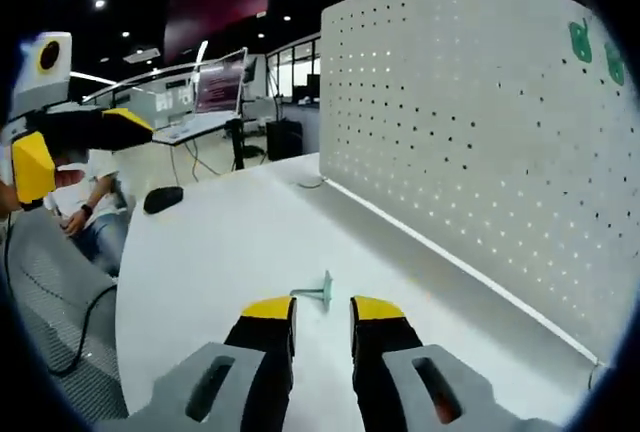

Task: Insert the hook assembly into the mounting plate slot until the hook locks in place.

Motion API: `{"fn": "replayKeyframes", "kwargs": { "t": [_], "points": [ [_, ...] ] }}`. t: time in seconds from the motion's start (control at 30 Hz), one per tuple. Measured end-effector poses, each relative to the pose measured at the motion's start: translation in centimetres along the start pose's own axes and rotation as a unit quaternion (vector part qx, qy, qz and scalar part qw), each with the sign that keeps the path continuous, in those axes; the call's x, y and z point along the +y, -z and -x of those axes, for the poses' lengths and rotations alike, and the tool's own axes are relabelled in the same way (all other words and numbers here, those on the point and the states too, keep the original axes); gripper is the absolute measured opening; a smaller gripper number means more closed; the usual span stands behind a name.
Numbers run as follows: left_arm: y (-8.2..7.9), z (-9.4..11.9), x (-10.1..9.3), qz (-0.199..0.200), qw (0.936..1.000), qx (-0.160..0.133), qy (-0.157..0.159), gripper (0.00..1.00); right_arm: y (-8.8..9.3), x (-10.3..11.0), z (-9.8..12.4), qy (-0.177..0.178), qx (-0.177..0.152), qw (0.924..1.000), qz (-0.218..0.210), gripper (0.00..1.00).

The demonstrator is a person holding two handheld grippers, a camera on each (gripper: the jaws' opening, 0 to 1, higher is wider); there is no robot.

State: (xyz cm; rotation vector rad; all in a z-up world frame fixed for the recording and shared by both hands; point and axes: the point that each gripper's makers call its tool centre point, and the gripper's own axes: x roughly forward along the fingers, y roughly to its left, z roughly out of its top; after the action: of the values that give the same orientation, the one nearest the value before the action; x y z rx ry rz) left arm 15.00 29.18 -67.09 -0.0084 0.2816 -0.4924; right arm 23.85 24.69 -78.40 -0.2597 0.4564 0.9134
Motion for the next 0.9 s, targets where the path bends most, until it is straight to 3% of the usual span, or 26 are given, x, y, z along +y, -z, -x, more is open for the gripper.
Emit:
{"fn": "replayKeyframes", "kwargs": {
  "t": [0.9],
  "points": [
    [3.1, -1.7, 0.7, 0.007, 0.9985, 0.053, 0.002, 0.45, 2.6, 0.0, -4.7, -0.024, 0.034, 0.999, -0.014, 0.1]
  ]
}}
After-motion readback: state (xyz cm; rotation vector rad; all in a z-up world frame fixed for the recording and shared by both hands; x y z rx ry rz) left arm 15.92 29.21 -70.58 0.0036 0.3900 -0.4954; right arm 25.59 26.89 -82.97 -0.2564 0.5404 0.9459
